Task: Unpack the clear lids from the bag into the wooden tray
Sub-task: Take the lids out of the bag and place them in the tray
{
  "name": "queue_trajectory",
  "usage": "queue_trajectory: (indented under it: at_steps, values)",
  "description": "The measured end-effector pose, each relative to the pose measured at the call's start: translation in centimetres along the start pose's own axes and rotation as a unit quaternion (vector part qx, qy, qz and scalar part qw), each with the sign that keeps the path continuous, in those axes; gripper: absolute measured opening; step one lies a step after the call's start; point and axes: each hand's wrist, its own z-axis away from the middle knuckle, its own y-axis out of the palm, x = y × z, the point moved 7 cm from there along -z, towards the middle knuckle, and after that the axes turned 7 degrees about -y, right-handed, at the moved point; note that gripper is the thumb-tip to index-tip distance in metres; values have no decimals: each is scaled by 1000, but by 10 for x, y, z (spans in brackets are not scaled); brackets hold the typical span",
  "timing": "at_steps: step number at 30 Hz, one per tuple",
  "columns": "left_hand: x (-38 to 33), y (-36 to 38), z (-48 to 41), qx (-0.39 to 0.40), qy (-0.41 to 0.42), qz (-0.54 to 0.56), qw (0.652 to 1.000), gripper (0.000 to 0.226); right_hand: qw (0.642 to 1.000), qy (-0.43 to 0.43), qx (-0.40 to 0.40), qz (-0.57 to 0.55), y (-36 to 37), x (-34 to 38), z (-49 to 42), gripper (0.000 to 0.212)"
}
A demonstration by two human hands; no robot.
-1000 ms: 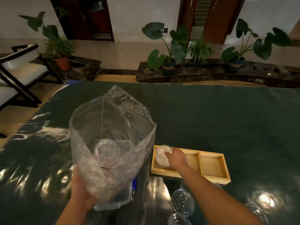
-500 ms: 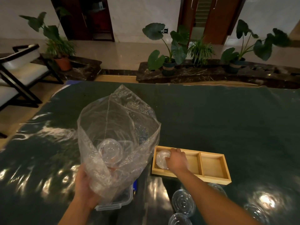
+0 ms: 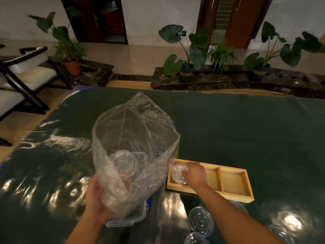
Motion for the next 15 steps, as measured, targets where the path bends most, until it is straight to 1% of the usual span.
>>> queue_trajectory:
  at_steps: [2,4,6,8,9,11,12,13,14,15]
  values:
    - [0,1,-2,3,-5,-21,1000,53,1000,2,-17,-21,-8,1,2,44]
    - [0,3,-3,18,-14,-30,999,48,996,6,-53,-74,-30,4,6,42]
    - [-2,6,-2,35,-15,-27,999,48,982,-6,-124,-143,-70,10,14,37]
    - [-3,11,0,48,-14,-39,998,50,949,-58,-232,-207,-130,26,34,25]
    - [-3,15,2,54,-17,-45,997,49,920,-104,-292,-241,-164,39,51,17]
    - [-4,22,4,63,-18,-57,996,45,842,-246,-398,-270,-229,78,101,8]
    - [-4,25,4,68,-17,-64,995,45,802,-327,-426,-261,-251,101,129,7]
    - [-2,30,6,73,-22,-72,995,46,777,-393,-430,-240,-264,124,153,7]
    - [0,34,7,82,-26,-76,993,47,773,-441,-406,-207,-269,148,170,9]
    - [0,39,9,85,-25,-81,993,50,788,-475,-357,-161,-265,171,179,10]
